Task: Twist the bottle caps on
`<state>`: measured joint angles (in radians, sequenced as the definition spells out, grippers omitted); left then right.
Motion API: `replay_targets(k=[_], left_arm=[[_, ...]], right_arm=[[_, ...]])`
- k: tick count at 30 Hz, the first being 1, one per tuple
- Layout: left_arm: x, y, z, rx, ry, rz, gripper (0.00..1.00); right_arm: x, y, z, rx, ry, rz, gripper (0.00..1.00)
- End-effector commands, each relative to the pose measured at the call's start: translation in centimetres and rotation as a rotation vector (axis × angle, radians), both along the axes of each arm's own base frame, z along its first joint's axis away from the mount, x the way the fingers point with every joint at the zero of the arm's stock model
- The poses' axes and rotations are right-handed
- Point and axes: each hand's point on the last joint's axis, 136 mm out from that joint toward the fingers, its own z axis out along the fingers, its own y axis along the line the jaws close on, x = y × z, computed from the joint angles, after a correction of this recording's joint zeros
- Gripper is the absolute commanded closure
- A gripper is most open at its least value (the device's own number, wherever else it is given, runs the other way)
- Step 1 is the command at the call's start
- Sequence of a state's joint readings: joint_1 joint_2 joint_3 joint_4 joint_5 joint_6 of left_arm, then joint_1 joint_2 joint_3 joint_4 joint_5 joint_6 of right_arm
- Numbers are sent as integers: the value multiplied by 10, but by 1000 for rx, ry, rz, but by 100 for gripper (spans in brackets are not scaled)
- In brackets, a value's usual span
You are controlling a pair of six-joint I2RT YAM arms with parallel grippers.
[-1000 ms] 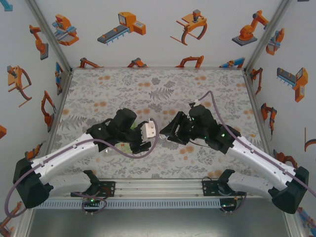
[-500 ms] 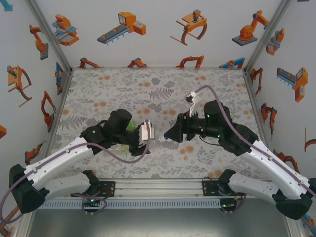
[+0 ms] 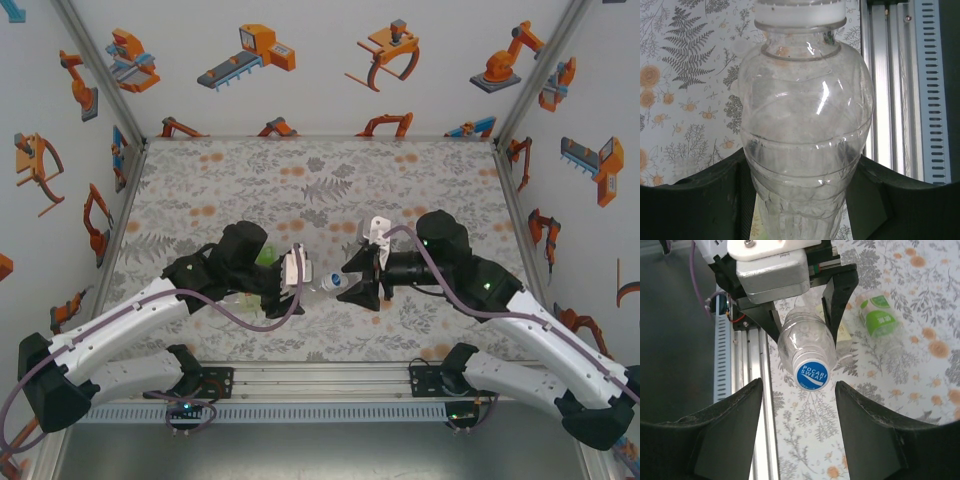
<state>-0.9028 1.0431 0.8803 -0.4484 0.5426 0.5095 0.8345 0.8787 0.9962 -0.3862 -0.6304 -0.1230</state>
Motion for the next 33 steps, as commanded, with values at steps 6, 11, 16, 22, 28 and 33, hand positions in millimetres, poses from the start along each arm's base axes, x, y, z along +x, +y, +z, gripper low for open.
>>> replay_targets(k=[6,11,16,22,28,33], left_arm=[[-15,-1,3,-18,49,-65,100],[-16,0,5,-24,41,-70,100],[-16,0,5,-26,39,-70,100],[-14,-1,5,-30,34,-64,100],[-12,-2,5,-37,23,-51,100],[2,-2,2,-28,-6,23,100]], right_arm=[[-6,12,7,47,-89,105,51],[-4,14,2,36,-80,102,55],[-4,17,-2,33,-57,115,61],[-6,17,-4,28,-43,122,61],[-2,16,-7,22,-24,90,76],[31,16,-13,28,180,-151,96]])
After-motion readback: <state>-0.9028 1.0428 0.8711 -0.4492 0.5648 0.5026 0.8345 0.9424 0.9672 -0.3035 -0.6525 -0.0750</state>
